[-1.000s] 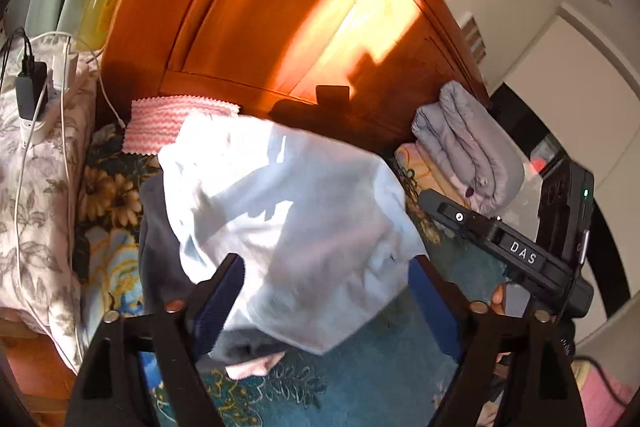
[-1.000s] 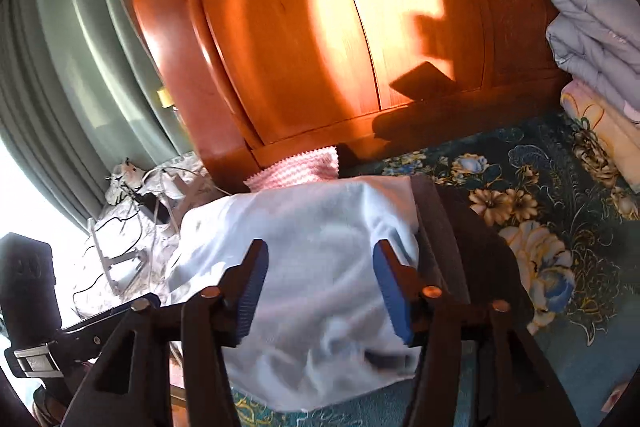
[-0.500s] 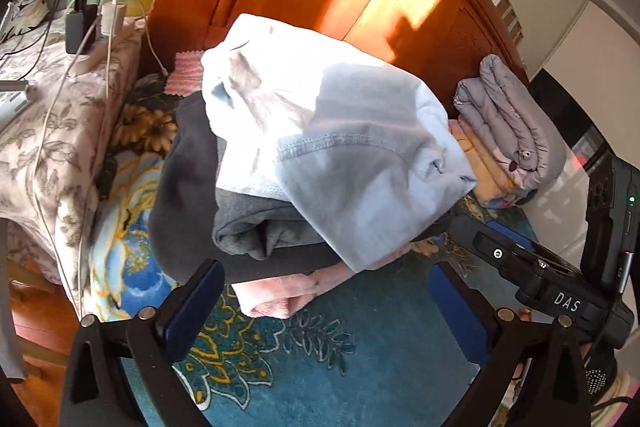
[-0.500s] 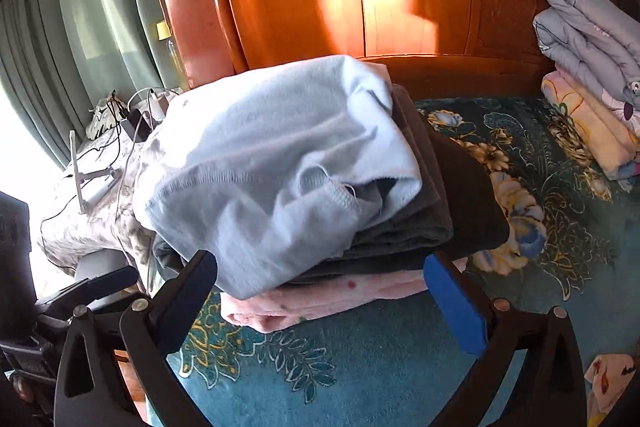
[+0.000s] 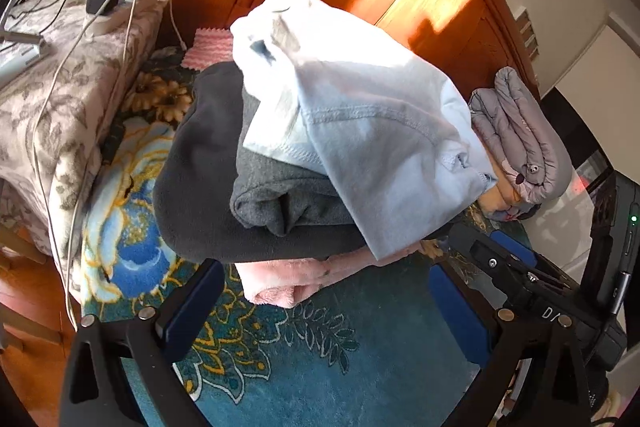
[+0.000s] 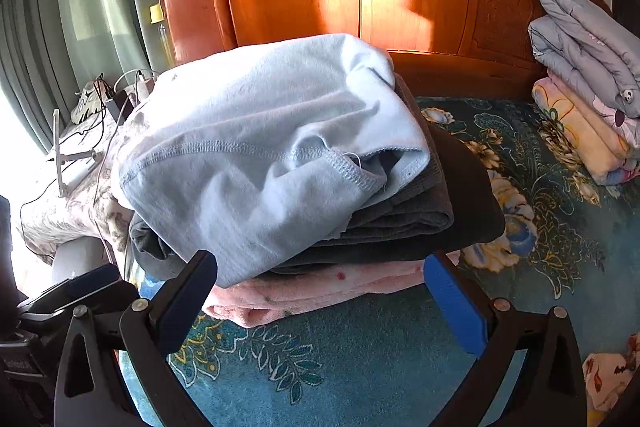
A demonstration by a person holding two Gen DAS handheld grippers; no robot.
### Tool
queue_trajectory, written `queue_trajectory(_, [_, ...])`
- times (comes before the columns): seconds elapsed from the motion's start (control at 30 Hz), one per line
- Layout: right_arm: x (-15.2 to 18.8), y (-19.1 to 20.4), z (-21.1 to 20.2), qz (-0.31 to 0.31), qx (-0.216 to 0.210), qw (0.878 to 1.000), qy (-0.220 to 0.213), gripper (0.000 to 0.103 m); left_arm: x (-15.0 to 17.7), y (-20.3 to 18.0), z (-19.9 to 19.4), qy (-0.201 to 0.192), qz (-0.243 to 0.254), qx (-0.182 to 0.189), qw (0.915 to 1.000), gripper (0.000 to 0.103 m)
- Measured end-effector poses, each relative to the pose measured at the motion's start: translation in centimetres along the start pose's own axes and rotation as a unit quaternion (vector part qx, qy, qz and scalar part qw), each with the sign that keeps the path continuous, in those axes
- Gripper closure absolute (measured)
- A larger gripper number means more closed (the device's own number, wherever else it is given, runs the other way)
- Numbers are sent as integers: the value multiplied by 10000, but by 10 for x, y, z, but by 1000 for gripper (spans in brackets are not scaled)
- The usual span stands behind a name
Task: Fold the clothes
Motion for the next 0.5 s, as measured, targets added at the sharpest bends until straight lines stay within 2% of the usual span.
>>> queue_trajectory(0.1, [1, 1, 2, 2, 21, 10000, 4, 0, 1, 4, 1, -48, -37, -111, 9999, 0])
queue_trajectory(0.3, [5, 2, 6, -13, 63, 10000, 23, 0, 2, 4, 1, -147, 350, -585, 9976, 0])
queue_trajectory(0.5, [8, 1, 9, 42, 123, 9999, 36, 0, 3, -2, 1, -283, 663, -727, 9947, 0])
Point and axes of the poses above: each gripper's, at about its wrist camera, not at the fingertips, and z roughly the way its jaws point, y to its left, x to its underside, the point moved 6 cm from there along z, roughly the way its jaws point, and after that the axes turned 4 degrees about -y, right-handed, at the moved point
